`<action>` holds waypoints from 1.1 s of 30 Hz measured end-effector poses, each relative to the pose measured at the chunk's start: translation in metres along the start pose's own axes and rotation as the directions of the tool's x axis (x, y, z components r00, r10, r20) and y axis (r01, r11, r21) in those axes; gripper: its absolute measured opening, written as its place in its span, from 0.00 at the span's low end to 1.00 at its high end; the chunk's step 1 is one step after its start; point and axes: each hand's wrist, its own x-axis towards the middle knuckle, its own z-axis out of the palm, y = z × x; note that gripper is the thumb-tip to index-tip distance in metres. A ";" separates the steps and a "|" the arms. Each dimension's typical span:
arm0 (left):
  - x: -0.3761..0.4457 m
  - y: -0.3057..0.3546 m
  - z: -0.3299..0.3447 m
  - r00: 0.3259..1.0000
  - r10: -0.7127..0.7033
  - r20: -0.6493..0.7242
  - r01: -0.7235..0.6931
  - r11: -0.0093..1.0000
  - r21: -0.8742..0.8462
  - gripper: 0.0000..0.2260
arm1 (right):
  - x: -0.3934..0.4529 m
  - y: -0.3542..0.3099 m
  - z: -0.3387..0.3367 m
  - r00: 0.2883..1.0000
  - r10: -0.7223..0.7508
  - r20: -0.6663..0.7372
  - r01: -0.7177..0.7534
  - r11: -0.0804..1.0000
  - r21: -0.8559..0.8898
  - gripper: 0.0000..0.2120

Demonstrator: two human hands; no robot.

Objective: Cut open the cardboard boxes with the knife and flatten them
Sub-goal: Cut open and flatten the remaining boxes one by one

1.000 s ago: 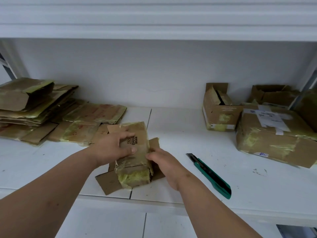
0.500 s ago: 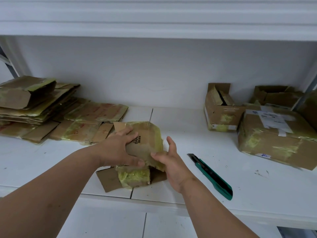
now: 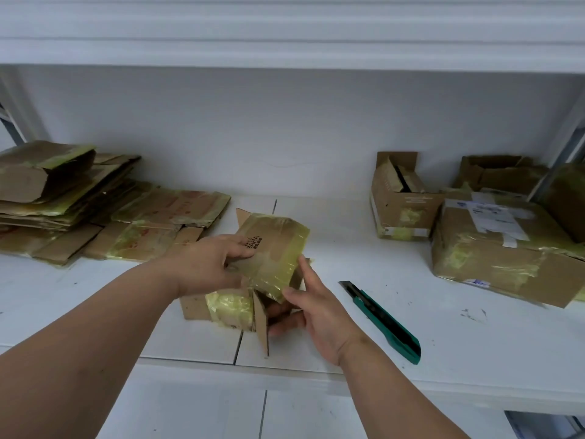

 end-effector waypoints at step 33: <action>-0.010 0.015 -0.014 0.982 -0.131 0.138 0.158 0.965 -0.208 0.22 | 0.048 0.005 -0.011 0.822 -0.288 -0.491 -0.111 0.764 -0.635 0.26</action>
